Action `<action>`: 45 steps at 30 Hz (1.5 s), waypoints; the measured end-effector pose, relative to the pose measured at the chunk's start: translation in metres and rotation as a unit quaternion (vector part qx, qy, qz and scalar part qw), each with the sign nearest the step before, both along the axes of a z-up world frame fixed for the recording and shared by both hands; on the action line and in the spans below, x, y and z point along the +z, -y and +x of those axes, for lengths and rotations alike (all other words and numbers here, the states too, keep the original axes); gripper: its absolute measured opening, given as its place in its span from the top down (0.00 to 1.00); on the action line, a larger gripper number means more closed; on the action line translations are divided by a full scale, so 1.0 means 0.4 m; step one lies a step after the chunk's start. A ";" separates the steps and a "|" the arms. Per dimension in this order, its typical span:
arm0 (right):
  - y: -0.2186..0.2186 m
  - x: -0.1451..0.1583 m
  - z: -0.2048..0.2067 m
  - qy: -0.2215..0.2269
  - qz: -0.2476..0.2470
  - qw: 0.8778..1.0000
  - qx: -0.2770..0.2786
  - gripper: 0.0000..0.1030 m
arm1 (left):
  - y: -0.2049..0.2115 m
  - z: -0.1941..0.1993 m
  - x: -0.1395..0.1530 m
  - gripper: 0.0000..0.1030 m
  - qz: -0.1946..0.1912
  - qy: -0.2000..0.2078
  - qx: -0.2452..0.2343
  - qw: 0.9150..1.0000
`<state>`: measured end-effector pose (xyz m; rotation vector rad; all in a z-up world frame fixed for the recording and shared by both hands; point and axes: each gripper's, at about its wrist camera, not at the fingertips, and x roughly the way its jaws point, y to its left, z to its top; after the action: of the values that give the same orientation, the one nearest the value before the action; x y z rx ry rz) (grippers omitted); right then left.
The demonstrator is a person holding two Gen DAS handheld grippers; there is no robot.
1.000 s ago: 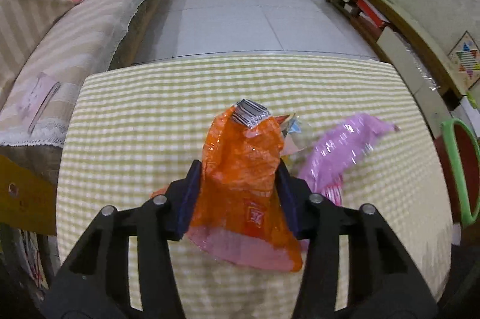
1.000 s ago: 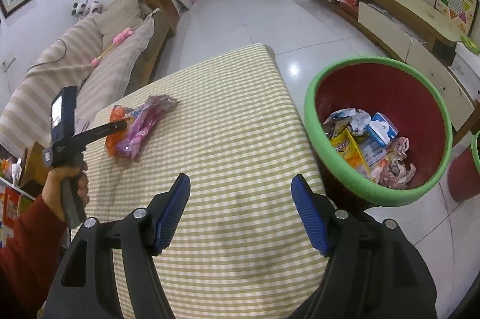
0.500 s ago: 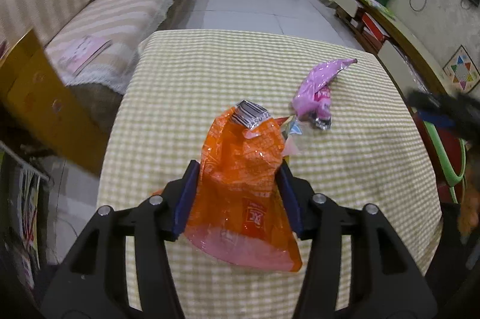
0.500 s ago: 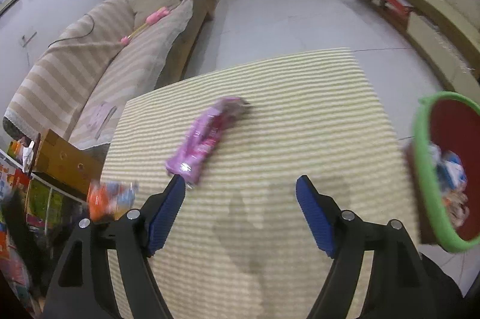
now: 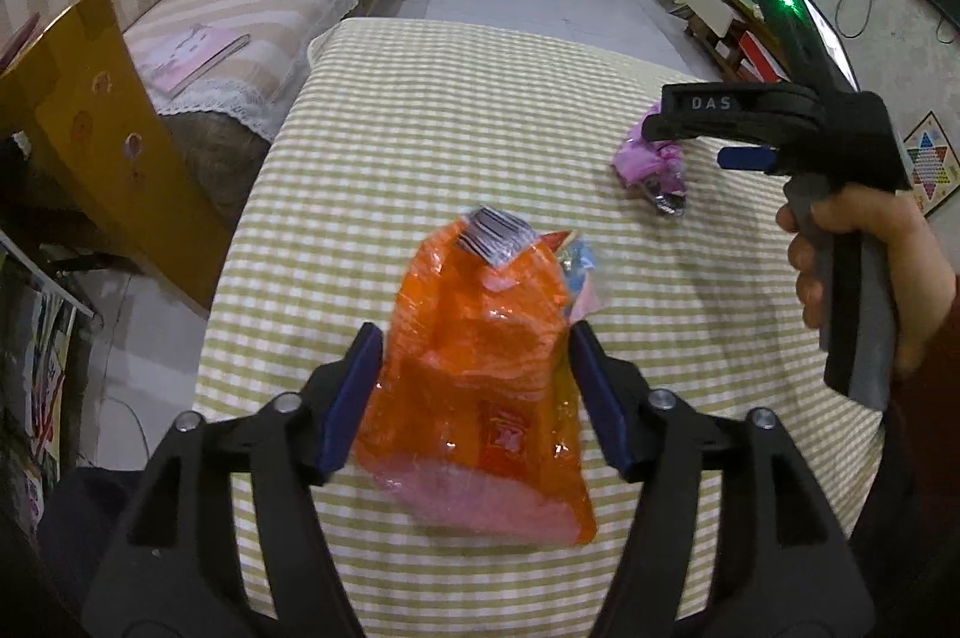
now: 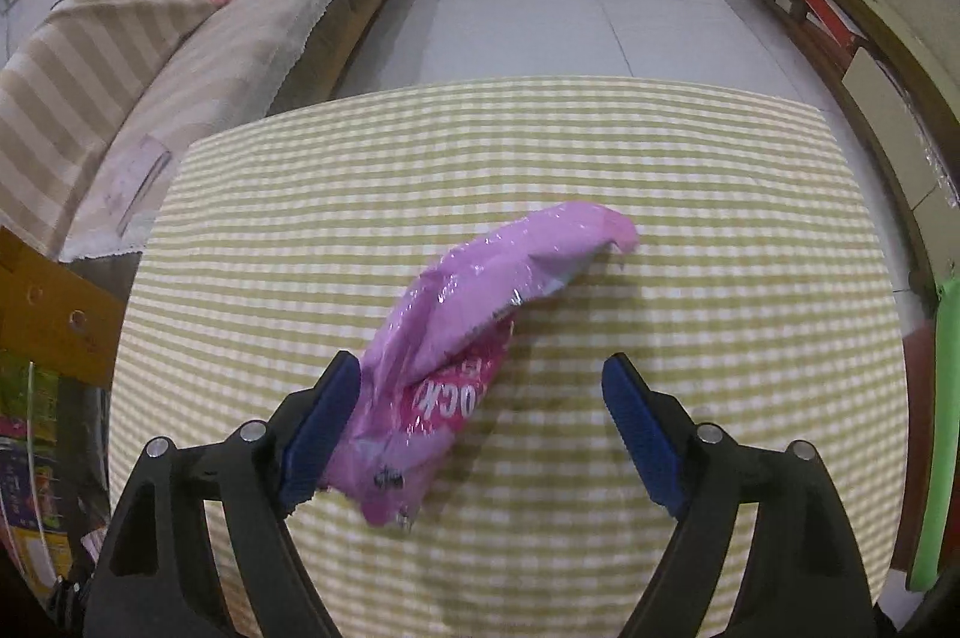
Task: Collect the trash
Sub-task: 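Grasp the orange wrapper with the left gripper while the right gripper grasps the pink wrapper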
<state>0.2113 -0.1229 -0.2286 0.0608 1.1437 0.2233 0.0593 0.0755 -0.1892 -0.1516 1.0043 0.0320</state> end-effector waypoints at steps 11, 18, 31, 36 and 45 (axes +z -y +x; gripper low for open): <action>-0.022 0.037 -0.063 0.002 0.021 0.998 0.059 0.68 | -0.023 -0.004 -0.002 0.26 -0.022 0.008 0.012 1.000; 0.032 0.043 -0.200 -0.005 -0.004 0.997 0.080 0.63 | -0.021 0.008 -0.011 0.26 -0.024 0.009 0.008 1.000; 0.090 0.059 -0.247 0.000 0.027 0.999 0.019 0.40 | -0.002 0.020 -0.023 0.26 -0.020 0.005 -0.009 1.000; 0.068 0.052 -0.234 0.002 0.020 1.000 0.024 0.39 | -0.004 0.036 -0.045 0.29 -0.021 -0.005 -0.008 1.000; 0.044 0.009 -0.222 -0.007 0.015 1.000 0.015 0.40 | -0.017 0.041 -0.056 0.30 -0.021 -0.014 0.000 1.000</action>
<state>0.1224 -0.1406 -0.2251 0.0720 1.1552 0.2662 0.0756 0.0823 -0.2115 -0.1901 1.0335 0.0127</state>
